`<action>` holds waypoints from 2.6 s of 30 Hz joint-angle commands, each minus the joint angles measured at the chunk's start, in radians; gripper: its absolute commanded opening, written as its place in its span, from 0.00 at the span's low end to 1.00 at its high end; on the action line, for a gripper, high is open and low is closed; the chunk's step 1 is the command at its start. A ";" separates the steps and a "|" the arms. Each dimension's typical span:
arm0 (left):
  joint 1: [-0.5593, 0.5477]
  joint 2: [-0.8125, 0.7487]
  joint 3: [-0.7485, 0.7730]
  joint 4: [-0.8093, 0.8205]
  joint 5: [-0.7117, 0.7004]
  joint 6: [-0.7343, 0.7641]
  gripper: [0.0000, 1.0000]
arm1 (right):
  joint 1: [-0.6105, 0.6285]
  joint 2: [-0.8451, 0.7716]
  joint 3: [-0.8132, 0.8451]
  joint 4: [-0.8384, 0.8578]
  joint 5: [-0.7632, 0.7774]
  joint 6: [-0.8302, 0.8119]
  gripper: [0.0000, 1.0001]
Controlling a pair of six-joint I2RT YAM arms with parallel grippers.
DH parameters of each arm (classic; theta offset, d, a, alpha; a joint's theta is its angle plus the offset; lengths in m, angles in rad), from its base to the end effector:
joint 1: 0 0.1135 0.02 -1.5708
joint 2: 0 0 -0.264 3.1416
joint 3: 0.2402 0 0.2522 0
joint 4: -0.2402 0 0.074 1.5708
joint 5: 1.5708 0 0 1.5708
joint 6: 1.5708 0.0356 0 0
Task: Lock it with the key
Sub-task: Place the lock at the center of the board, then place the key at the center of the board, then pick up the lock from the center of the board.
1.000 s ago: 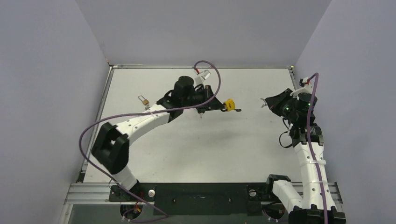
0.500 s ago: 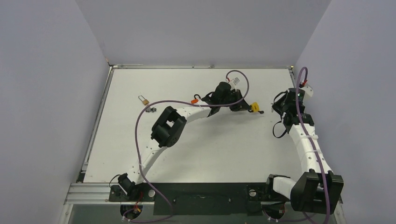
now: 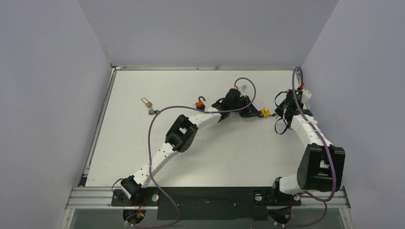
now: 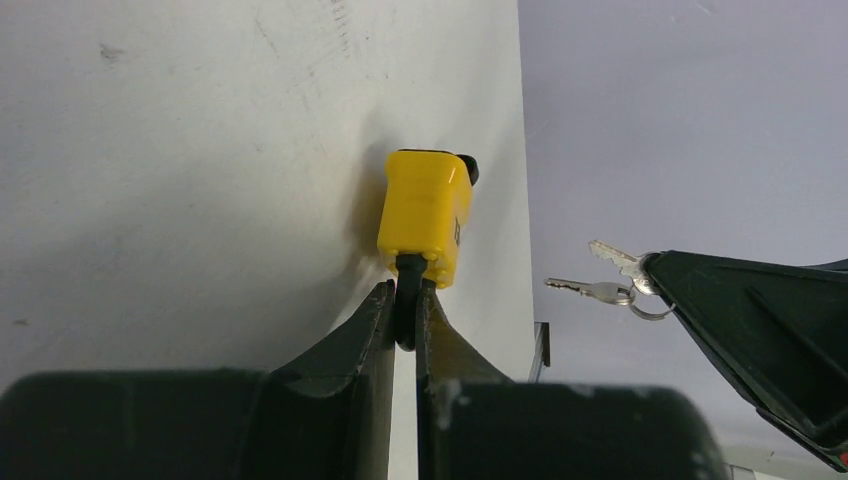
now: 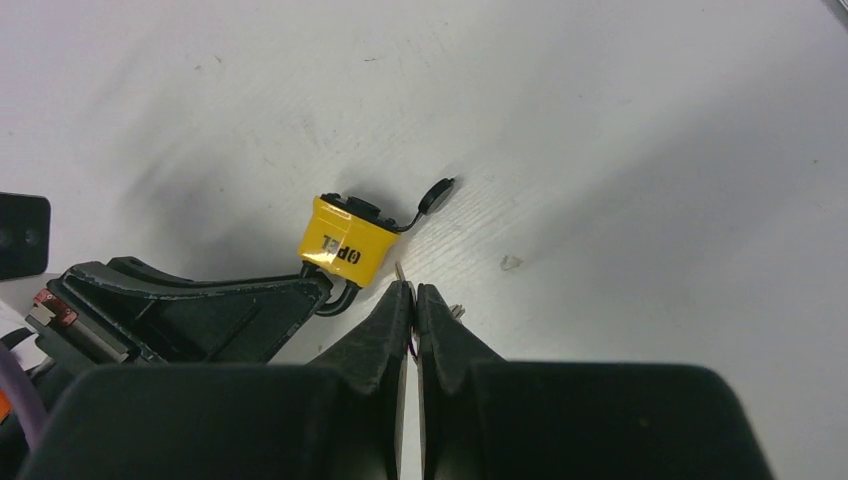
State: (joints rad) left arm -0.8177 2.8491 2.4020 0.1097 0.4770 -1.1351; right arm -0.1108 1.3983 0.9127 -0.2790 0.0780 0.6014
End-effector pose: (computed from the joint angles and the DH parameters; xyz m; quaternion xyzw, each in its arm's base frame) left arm 0.4116 -0.4630 0.1028 0.0096 0.8043 -0.5735 0.1550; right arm 0.2962 -0.0357 0.2365 0.3348 0.8562 0.0604 0.3889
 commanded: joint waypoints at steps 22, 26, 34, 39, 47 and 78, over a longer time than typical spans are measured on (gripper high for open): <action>0.067 -0.410 -0.275 -0.195 -0.035 0.231 0.46 | 0.039 0.158 0.051 0.082 0.018 0.003 0.00; 0.084 -0.531 -0.418 -0.168 -0.035 0.249 0.47 | 0.057 0.147 0.030 0.075 0.047 0.017 0.00; 0.140 -0.879 -0.776 -0.071 -0.024 0.274 0.49 | 0.070 0.118 0.006 0.039 0.084 0.020 0.21; 0.190 -1.076 -0.966 -0.064 -0.017 0.294 0.51 | 0.114 0.084 0.007 0.024 0.093 0.015 0.50; 0.295 -1.423 -1.199 -0.253 -0.051 0.398 0.54 | 0.326 0.147 0.195 -0.012 0.022 -0.080 0.71; 0.548 -1.838 -1.357 -0.640 0.015 0.532 0.56 | 0.750 0.984 1.139 -0.231 0.067 -0.183 0.77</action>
State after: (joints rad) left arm -0.2798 1.0306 1.0424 -0.5426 0.4690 -0.6189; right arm 0.6247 2.3711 2.0037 -0.4503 0.0856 0.4301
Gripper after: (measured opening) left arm 0.558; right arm 0.776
